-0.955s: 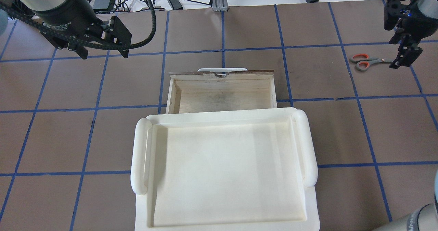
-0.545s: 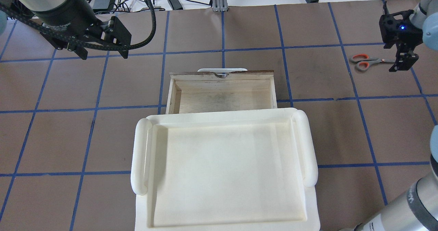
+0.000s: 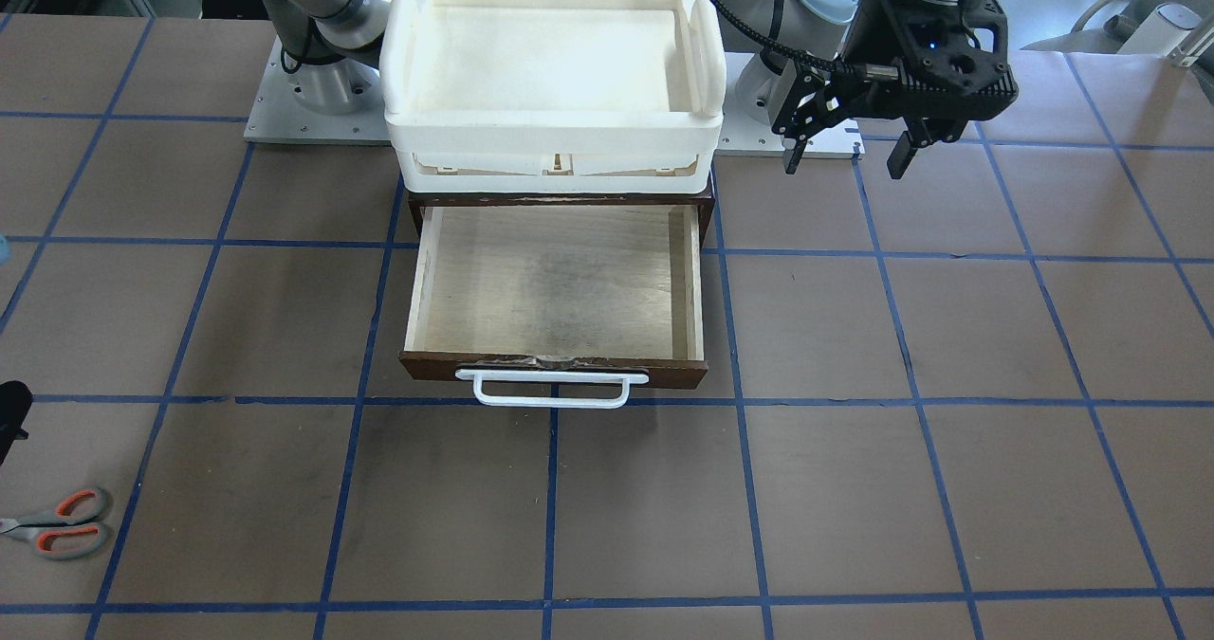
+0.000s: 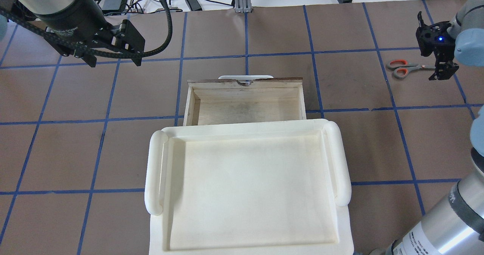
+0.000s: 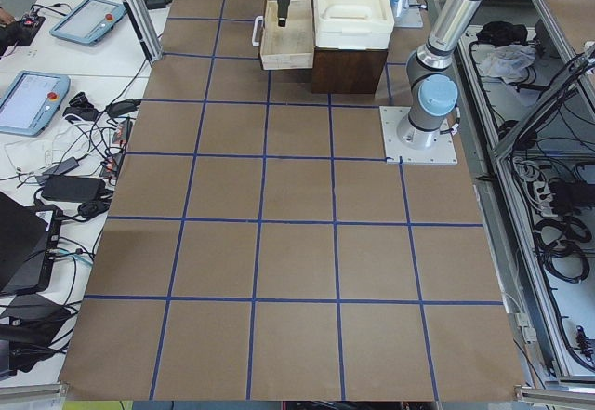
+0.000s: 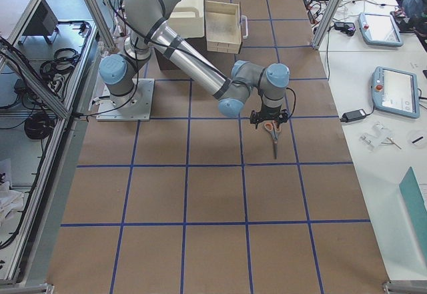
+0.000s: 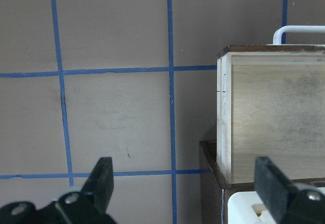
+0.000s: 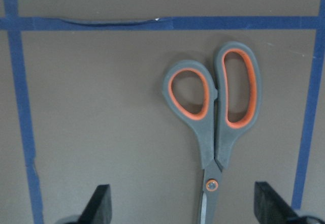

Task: Put scissors in drawer and close it
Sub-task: 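Move the right gripper over the orange-grey scissors and lower it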

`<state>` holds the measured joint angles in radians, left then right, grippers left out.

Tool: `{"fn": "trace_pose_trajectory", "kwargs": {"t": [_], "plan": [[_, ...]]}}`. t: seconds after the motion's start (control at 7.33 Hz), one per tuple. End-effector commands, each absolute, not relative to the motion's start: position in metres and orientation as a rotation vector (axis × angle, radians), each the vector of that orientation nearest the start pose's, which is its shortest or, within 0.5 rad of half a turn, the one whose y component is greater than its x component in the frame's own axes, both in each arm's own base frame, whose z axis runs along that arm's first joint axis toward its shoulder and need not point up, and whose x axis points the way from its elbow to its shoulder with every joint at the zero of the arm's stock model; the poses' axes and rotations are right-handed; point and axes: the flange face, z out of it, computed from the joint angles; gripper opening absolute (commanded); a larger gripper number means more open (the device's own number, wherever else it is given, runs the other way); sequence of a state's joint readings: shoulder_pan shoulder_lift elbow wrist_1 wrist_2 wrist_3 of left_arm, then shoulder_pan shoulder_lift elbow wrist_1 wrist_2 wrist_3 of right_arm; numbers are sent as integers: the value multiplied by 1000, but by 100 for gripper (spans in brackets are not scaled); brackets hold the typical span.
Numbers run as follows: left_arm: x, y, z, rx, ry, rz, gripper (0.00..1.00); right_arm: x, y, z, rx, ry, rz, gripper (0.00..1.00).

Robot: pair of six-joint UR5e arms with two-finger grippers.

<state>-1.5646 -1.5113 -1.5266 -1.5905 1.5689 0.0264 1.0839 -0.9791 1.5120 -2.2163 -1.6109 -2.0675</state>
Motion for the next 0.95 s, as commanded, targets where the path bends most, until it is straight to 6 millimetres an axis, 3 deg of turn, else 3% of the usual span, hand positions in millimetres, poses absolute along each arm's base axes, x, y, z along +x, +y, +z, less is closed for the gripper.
{"fn": "trace_pose_trajectory", "kwargs": {"t": [0.0, 0.55, 0.82], "plan": [[-131, -472, 535, 32, 3140, -133, 100, -219, -688, 206, -2350, 2256, 14, 100], [-131, -471, 535, 32, 3142, -130, 100, -215, -691, 188, -2344, 2194, -40, 99], [-131, -471, 535, 34, 3142, -130, 100, -216, -695, 169, -2370, 2131, -43, 99]]}}
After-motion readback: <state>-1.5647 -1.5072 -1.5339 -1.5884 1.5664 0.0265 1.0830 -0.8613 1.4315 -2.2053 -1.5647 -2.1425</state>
